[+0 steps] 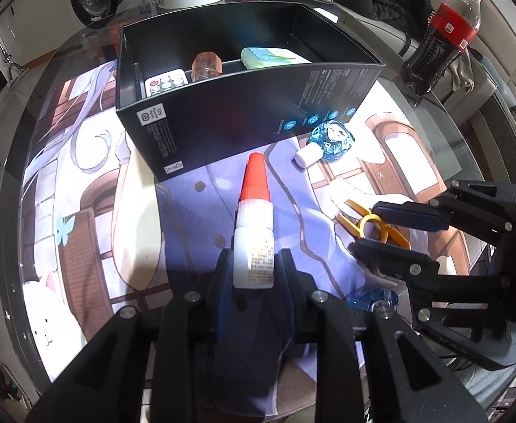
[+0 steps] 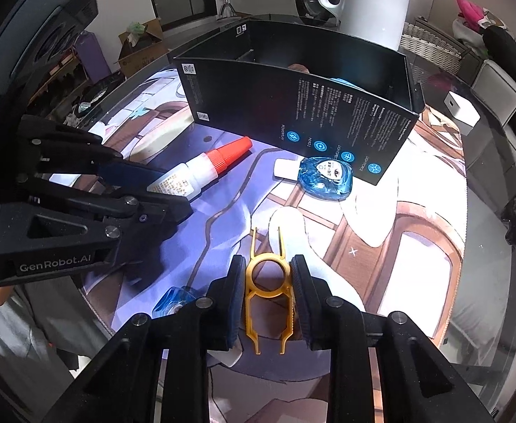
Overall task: Organize rigid objects
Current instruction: 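Grasp the white glue bottle with the left gripper while the right gripper grasps the yellow tool, then lift the glue bottle with the left tool while the right tool lifts the yellow tool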
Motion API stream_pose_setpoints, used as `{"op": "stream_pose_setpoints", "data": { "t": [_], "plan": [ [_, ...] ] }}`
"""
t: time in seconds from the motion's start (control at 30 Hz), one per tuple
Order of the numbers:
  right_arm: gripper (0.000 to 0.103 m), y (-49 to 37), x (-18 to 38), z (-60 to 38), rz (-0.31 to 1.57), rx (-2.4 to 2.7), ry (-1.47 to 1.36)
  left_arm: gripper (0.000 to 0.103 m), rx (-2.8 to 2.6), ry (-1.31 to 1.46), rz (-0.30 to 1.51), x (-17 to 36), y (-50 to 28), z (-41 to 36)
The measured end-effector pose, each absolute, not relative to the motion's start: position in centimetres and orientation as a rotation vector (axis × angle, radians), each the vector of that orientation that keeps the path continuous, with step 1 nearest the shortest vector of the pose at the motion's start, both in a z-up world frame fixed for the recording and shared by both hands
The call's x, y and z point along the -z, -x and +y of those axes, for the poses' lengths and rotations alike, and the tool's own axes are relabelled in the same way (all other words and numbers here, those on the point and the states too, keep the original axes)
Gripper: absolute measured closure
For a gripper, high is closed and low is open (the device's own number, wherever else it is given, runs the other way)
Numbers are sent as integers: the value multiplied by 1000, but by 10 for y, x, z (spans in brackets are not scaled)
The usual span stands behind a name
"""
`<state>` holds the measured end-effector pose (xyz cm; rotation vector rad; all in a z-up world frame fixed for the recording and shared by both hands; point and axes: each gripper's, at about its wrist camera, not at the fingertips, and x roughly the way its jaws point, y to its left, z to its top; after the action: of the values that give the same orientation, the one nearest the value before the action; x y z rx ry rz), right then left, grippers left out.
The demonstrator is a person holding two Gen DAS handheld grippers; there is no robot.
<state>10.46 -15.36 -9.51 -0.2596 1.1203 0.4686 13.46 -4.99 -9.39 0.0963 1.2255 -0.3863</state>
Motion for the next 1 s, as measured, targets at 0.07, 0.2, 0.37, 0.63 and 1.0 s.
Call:
{"op": "stream_pose_setpoints", "data": {
  "t": [0.07,0.2,0.37,0.63,1.0],
  "plan": [
    [76,-104,95,-155,1120,-469,258,79,382,-98,1223,95,-136,-51],
    [77,-101,95,-155,1109,-497,266,81,376,-113,1217,95,-138,-55],
    [77,-99,87,-157,1077,-499,260,84,378,-102,1208,93,-138,-54],
    [77,-100,76,-159,1047,-494,236,87,395,-114,1180,86,-133,-54],
    [77,-99,82,-156,1062,-508,231,87,392,-136,1191,94,-136,-62]
  ]
}}
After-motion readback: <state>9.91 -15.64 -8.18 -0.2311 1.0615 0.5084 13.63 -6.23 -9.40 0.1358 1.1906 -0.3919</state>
